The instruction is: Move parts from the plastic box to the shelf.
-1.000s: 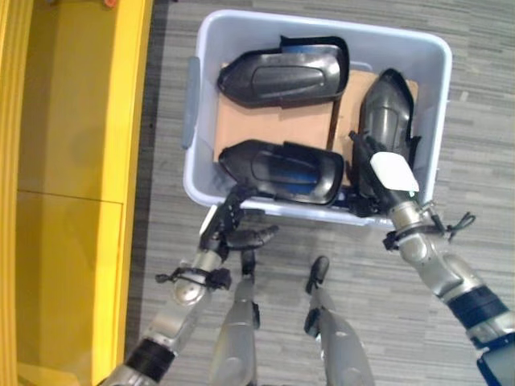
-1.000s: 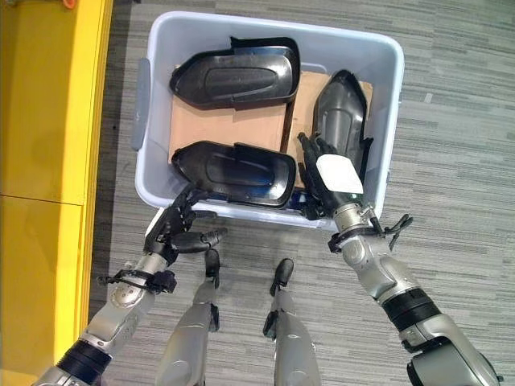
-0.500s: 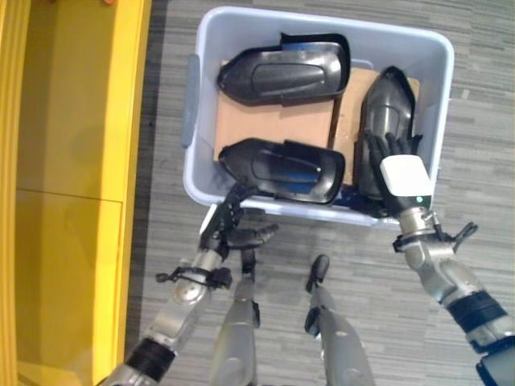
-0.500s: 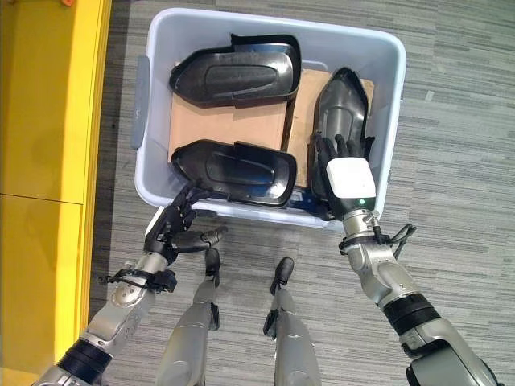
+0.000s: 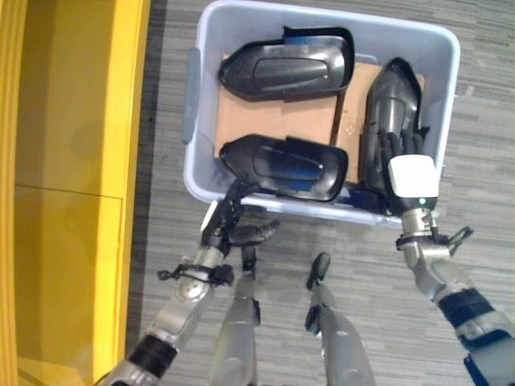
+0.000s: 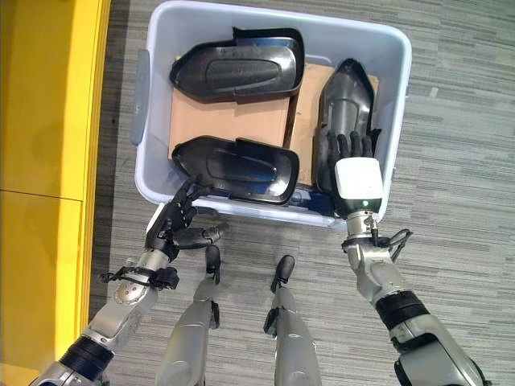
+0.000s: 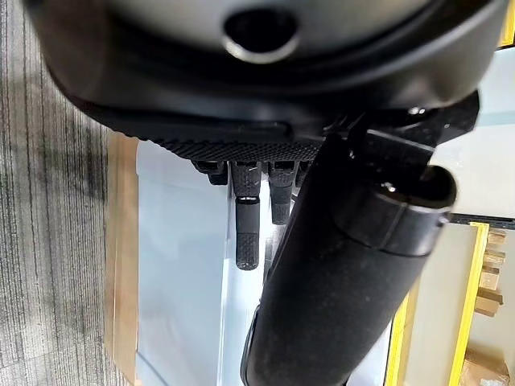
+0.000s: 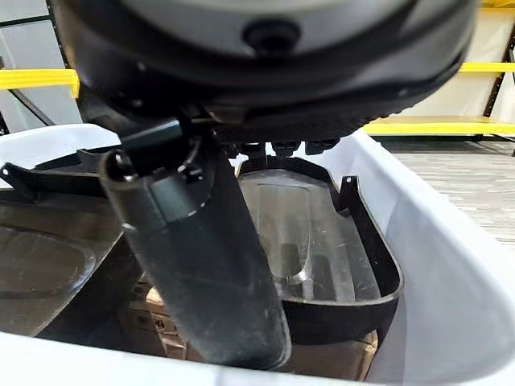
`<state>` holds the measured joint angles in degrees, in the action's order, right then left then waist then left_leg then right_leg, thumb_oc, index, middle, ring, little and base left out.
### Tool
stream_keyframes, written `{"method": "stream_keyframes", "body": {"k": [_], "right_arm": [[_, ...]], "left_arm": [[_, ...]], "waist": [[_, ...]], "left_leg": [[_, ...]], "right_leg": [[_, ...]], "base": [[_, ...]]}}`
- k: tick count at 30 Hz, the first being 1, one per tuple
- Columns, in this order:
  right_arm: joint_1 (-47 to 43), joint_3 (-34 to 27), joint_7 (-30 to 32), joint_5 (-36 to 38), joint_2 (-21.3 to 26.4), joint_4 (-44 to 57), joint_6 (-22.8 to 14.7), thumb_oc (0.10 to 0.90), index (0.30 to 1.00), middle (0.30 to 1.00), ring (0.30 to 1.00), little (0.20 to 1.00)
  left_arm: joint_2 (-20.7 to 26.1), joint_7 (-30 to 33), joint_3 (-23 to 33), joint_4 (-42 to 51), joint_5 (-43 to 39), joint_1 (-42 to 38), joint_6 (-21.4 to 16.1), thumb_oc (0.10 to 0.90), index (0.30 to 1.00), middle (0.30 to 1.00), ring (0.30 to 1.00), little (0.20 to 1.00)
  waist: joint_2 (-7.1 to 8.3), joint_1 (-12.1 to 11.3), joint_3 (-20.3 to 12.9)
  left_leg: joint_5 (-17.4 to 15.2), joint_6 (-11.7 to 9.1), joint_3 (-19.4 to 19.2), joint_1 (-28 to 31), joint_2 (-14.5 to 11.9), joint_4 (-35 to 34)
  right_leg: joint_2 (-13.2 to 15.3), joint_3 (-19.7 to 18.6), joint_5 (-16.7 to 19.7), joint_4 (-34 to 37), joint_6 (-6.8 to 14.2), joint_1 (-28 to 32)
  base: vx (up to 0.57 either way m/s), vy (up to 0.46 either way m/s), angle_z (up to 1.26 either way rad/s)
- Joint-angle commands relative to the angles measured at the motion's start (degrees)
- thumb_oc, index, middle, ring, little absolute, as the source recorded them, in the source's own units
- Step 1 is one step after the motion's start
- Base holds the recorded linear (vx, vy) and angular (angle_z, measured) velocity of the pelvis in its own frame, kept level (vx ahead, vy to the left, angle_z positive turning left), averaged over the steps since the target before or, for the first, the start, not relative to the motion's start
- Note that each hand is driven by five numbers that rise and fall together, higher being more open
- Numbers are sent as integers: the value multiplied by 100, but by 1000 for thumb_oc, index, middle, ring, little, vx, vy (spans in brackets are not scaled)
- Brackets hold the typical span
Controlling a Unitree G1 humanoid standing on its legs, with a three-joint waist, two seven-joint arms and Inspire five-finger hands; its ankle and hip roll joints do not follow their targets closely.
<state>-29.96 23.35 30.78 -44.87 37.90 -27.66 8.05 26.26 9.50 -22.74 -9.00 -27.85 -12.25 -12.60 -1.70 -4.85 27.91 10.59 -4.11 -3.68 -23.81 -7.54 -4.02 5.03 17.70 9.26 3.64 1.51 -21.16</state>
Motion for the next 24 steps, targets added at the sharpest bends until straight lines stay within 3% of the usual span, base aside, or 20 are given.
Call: {"method": "stream_keyframes", "body": {"k": [1,20,21,22,24], "right_arm": [[-138,173,255,-126,234,-222,150,900,1000,1000,1000,1000],[-1044,951,121,-234,16,-1578,414,900,1000,1000,1000,1000],[-1088,990,101,-204,-13,-1665,408,745,783,783,783,783],[-1178,1092,46,-110,-132,-1869,381,400,300,300,300,300],[-1191,1118,24,-74,-173,-1938,366,400,300,300,300,300]], "left_arm": [[87,99,-138,-75,95,36,-181,900,1000,1000,1000,1000],[82,91,-302,-109,16,-115,-206,900,1000,1000,1000,1000],[83,86,-313,-107,5,-121,-203,900,1000,1000,1000,1000],[88,80,-336,-87,-35,-136,-192,900,1000,1000,1000,1000],[84,74,-339,-84,-42,-134,-186,900,1000,1000,1000,1000]], "waist": [[75,3,-250],[6,-94,-143],[3,-98,-139],[-14,-113,-126],[-18,-115,-124]], "left_leg": [[-193,-33,239,-40,-230,195],[-244,9,320,-232,-157,385],[-244,11,322,-245,-156,392],[-244,16,326,-265,-140,413],[-245,17,326,-271,-140,414]], "right_leg": [[824,-115,-180,-568,720,-193],[869,-118,-210,-711,689,-324],[871,-118,-209,-715,689,-332],[879,-123,-202,-727,685,-346],[881,-116,-200,-728,685,-352]], "base": [[0,0,0],[0,0,1],[0,0,0],[0,0,0],[0,0,0]]}}
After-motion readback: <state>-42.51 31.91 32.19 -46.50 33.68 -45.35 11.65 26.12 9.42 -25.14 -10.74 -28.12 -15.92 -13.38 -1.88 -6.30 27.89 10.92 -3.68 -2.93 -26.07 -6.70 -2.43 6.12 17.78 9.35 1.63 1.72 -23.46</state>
